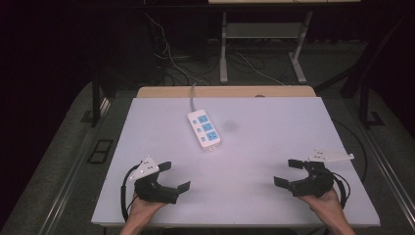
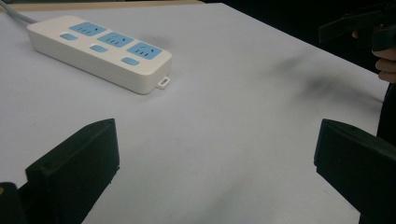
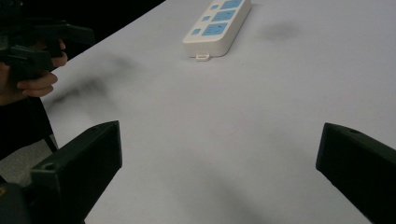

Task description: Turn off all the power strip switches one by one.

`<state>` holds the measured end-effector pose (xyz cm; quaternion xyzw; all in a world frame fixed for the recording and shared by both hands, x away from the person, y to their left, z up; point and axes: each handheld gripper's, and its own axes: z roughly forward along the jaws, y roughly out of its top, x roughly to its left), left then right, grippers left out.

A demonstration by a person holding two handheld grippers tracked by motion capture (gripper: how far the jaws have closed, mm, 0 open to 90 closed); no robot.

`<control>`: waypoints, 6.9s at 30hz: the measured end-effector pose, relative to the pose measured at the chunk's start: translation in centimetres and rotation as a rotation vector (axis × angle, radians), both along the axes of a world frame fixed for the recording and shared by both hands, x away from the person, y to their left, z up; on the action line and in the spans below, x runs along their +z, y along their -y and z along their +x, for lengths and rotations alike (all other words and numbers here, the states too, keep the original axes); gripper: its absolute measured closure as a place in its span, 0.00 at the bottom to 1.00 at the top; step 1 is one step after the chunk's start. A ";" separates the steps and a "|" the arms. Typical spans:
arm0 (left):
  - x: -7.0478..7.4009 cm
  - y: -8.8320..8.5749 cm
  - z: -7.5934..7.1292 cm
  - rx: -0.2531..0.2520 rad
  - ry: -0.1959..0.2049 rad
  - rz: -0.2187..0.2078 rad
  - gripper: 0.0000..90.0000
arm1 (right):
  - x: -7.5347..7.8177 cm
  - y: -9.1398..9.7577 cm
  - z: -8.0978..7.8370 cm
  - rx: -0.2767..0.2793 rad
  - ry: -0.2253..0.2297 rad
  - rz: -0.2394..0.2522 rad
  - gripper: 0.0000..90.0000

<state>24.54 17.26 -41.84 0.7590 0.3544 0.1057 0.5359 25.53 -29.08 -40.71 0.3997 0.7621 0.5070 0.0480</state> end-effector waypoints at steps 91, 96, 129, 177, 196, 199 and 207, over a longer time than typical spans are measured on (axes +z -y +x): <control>5.1 3.7 6.2 -0.169 -0.092 0.225 0.00 | -0.7 0.7 -0.7 0.010 -0.057 -0.063 0.00; 5.6 4.1 6.8 -0.184 -0.092 0.249 0.00 | -0.7 0.7 -0.7 0.008 -0.052 -0.062 0.00; 7.1 5.2 11.8 -0.200 -0.111 0.323 0.00 | -1.0 1.1 -0.6 -0.005 -0.059 -0.058 0.00; 6.1 7.2 18.6 -0.203 -0.143 0.396 0.92 | -1.1 1.5 -0.6 -0.010 -0.048 -0.073 0.00; 2.9 7.1 19.1 -0.142 -0.158 0.433 0.99 | -1.3 1.2 -0.5 -0.006 -0.042 -0.090 0.00; 2.6 7.2 19.1 -0.158 -0.166 0.436 0.99 | -1.3 1.2 -0.5 -0.005 -0.041 -0.092 0.00; 1.7 7.8 19.0 -0.187 -0.189 0.444 0.99 | -1.3 1.2 -0.5 -0.004 -0.038 -0.099 0.00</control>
